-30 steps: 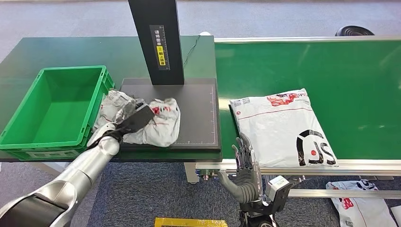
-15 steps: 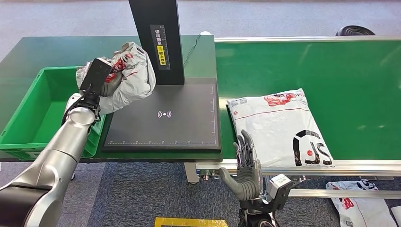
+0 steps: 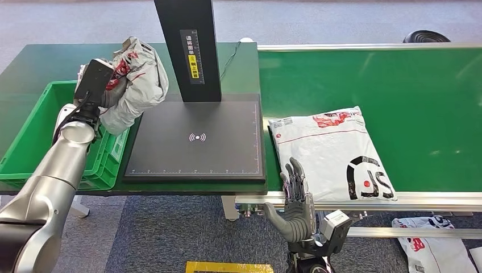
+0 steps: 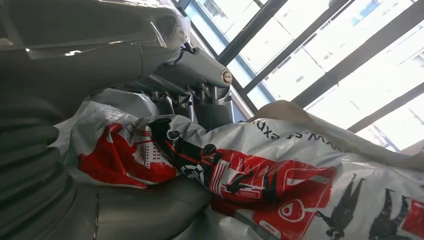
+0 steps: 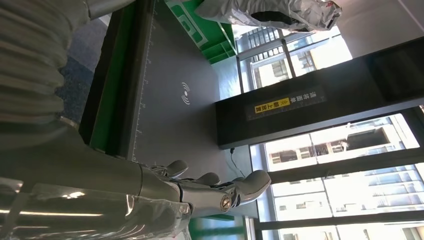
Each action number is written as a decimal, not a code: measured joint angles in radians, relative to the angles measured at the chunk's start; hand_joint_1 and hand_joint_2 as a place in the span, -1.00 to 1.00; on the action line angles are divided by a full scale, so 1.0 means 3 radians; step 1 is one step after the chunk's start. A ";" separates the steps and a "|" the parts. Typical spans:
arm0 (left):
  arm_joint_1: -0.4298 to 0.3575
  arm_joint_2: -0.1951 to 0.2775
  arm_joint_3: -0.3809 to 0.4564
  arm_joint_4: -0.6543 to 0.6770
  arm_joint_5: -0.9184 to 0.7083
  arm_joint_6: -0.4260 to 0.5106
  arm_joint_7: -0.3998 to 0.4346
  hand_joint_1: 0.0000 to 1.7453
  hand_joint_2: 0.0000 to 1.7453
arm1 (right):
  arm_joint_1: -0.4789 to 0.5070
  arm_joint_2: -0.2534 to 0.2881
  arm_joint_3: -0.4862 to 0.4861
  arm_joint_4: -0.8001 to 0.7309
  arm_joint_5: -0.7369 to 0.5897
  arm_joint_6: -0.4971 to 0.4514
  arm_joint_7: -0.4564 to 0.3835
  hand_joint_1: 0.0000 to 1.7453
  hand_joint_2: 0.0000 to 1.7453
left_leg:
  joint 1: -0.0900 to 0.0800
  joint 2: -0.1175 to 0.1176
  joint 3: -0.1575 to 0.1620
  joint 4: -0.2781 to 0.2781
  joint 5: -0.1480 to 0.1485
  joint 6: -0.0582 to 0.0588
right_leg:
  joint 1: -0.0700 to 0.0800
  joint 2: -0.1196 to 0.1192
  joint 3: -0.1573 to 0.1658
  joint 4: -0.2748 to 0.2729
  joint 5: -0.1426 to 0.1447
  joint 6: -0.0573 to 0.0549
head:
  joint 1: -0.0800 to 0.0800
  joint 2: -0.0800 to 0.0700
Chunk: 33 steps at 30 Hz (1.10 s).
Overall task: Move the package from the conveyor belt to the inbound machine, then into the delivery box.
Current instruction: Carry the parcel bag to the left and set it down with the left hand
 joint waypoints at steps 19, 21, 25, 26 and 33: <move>-0.0488 0.0499 -0.0088 0.0014 -0.0493 -0.0025 0.0455 1.00 1.00 | 0.0101 0.0054 0.0004 -0.0002 0.0002 0.0084 -0.0008 -1.00 1.00 | 0.0005 0.0002 -0.0007 0.0000 0.0000 -0.0001 | 0.0005 0.0005 -0.0008 0.0001 0.0000 -0.0001 | 0.0000 0.0000; -0.0515 0.0520 -0.0110 0.0019 -0.0577 -0.0029 0.0505 1.00 1.00 | 0.0114 0.0064 0.0001 -0.0004 0.0011 0.0098 -0.0007 -1.00 1.00 | 0.0006 0.0002 -0.0008 0.0000 0.0001 -0.0002 | 0.0006 0.0005 -0.0009 0.0001 0.0000 -0.0001 | 0.0000 0.0000; -0.0698 0.0541 -0.0184 0.0062 -0.0808 -0.0078 0.0694 1.00 1.00 | 0.0142 0.0101 -0.0013 -0.0043 0.0060 0.0153 0.0015 -1.00 1.00 | 0.0006 0.0002 -0.0010 0.0000 0.0001 -0.0002 | 0.0006 0.0005 -0.0011 0.0001 0.0000 -0.0001 | 0.0000 0.0000; -0.0757 0.0546 -0.0202 0.0071 -0.0864 -0.0086 0.0738 1.00 1.00 | 0.0149 0.0108 -0.0015 -0.0056 0.0069 0.0167 0.0023 -1.00 1.00 | 0.0006 0.0002 -0.0011 0.0000 0.0001 -0.0002 | 0.0006 0.0005 -0.0011 0.0001 0.0000 -0.0001 | 0.0000 0.0000; -0.1058 0.0617 -0.0271 0.0100 -0.1104 -0.0125 0.0918 1.00 1.00 | 0.0192 0.0137 -0.0050 -0.0097 0.0113 0.0232 0.0043 -1.00 1.00 | 0.0006 0.0002 -0.0012 0.0000 0.0001 -0.0002 | 0.0006 0.0005 -0.0012 0.0001 0.0000 -0.0001 | 0.0000 0.0000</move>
